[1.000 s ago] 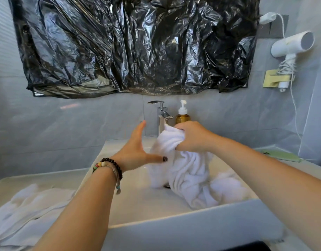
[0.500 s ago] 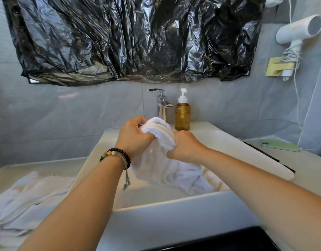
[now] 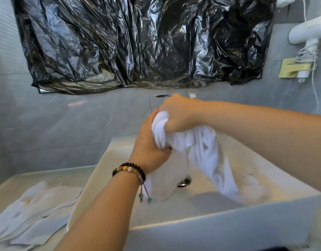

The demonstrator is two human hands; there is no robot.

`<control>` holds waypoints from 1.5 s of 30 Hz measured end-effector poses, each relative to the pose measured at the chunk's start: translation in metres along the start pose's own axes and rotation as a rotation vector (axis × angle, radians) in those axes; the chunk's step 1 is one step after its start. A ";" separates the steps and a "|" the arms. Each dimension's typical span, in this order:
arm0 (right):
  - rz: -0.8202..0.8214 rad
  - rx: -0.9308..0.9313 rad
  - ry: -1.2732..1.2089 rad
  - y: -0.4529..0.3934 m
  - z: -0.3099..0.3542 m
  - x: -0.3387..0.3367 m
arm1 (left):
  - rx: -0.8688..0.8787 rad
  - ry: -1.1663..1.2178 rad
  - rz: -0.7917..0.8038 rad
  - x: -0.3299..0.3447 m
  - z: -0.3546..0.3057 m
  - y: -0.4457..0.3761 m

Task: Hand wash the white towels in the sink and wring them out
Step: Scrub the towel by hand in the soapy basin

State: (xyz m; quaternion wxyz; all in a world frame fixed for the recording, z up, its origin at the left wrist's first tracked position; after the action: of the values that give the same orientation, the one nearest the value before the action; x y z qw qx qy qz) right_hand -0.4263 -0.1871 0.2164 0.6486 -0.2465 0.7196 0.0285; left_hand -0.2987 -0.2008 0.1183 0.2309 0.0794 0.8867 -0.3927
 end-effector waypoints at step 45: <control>0.181 0.223 -0.685 0.056 -0.015 0.083 | -0.438 1.115 0.166 -0.028 -0.007 0.000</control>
State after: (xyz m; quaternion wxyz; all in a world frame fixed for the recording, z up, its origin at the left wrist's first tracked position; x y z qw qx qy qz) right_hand -0.4652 -0.1695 0.1245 0.8696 -0.0860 0.4782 0.0881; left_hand -0.2765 -0.1946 0.1362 -0.2275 0.2929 0.9251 -0.0809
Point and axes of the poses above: each hand's wrist, its own y-axis away from the middle knuckle, its own x-axis out of the palm, z = x × y, the point moved 1 cm from there along -y, towards the middle knuckle, and after that the axes turned 2 degrees about z, right-handed, at the moved point
